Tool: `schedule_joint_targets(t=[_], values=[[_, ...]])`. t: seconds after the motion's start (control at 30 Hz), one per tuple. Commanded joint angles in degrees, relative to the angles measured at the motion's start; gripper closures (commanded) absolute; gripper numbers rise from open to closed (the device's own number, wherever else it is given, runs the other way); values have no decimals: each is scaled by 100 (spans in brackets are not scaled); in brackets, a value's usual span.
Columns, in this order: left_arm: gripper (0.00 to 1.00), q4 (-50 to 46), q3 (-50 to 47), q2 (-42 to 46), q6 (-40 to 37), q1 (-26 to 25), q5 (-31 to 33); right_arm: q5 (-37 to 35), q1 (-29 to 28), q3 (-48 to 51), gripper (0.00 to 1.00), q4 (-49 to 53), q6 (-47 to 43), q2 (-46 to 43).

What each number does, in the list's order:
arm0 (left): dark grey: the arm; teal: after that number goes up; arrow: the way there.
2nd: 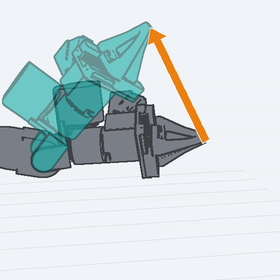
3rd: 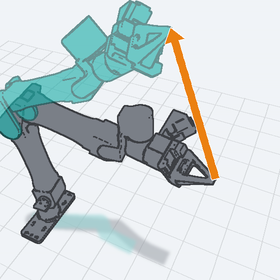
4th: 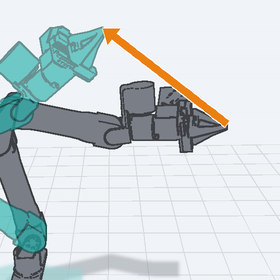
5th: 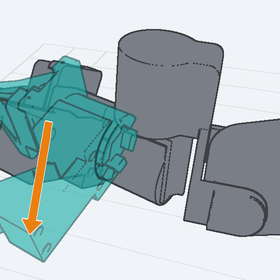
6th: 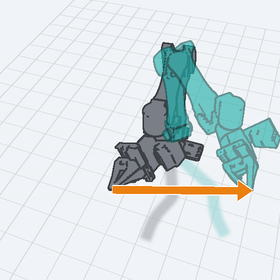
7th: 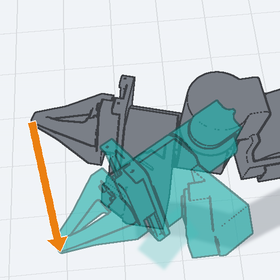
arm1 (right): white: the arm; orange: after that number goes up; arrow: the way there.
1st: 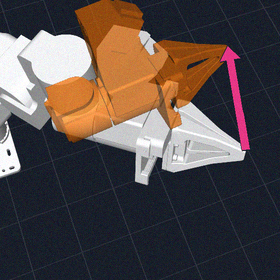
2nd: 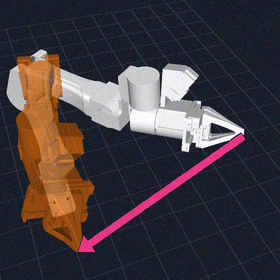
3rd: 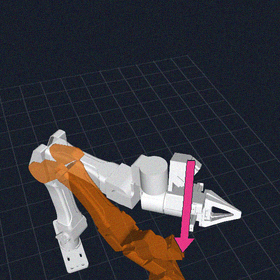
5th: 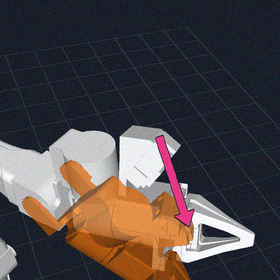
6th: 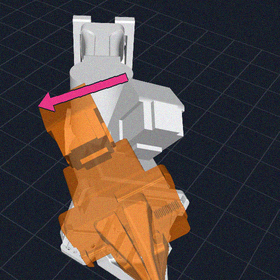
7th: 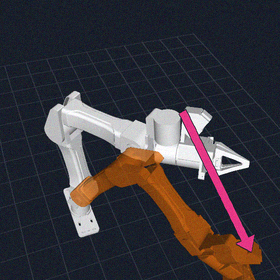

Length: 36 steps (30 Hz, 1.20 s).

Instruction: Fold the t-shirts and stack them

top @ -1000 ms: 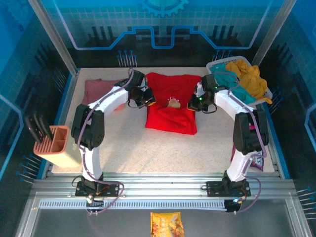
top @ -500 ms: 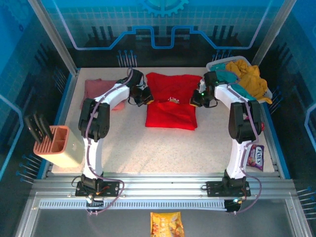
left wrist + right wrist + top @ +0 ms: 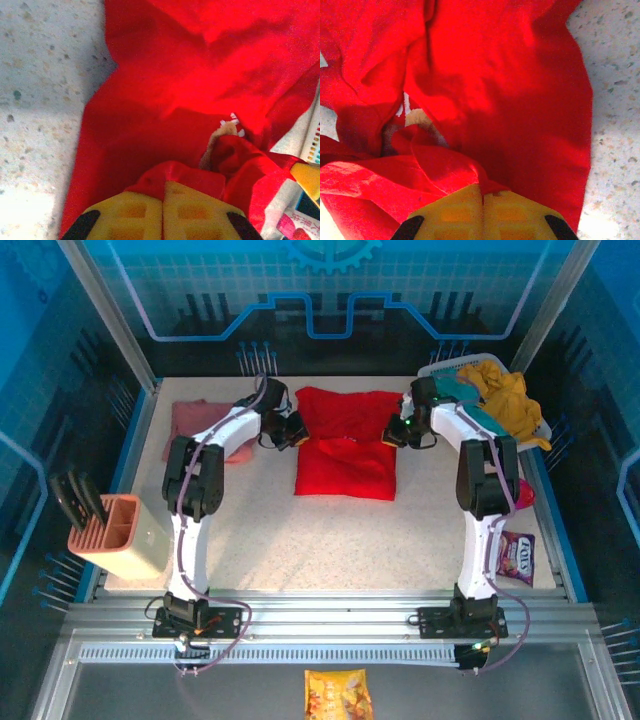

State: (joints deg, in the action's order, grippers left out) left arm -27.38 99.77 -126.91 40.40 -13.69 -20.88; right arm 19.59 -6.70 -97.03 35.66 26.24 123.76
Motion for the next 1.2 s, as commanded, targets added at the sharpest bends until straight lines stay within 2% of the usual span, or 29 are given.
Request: schedule_joint_targets(t=[0.0, 0.1, 0.13, 0.17, 0.23, 0.27, 0.3, 0.33, 0.5, 0.7, 0.8, 0.93, 1.03, 1.17], values=[[79, 101, 195, -137, -83, 80, -138, -13, 112, -236, 95, 183, -78, 192], [61, 99, 184, -24, -201, 86, -56, 39, 115, -187, 85, 92, -95, 81], [54, 6, 237, 33, -265, 86, -29, 69, 105, -147, 74, 65, -112, -12], [51, -87, 279, 107, -338, 86, 15, 46, 107, -112, 62, 40, -119, -111], [47, -293, 333, 350, -476, 86, 166, -79, 97, -5, 53, 11, -143, -403], [43, -363, 318, 490, -518, 86, 239, -92, 95, 25, 46, 27, -157, -526], [38, -426, 271, 662, -556, 86, 320, -112, 78, 49, 34, 79, -175, -657], [36, -440, 182, 841, -561, 86, 364, -157, 59, 96, 27, 115, -212, -839], [36, -2, -704, 1644, -212, 30, -101, 19, -244, 576, 9, 139, -374, -1634], [37, 704, -2031, 2298, 263, -361, -532, 381, -837, 1689, 4, -156, 17, -2416], [37, 985, -2526, 2519, 383, -670, -486, 549, -1163, 2543, 2, -893, 655, -2882], [38, 2141, -3383, 2665, 1052, -949, -637, 697, -1483, 3500, 2, -1908, 1492, -3260], [39, 2522, -3697, 2556, 1172, -1062, -546, 695, -1524, 4030, 3, -2605, 1754, -3333], [40, 2711, -3815, 2278, 1152, -1047, -541, 810, -1276, 4406, 4, -3261, 1758, -3117]])
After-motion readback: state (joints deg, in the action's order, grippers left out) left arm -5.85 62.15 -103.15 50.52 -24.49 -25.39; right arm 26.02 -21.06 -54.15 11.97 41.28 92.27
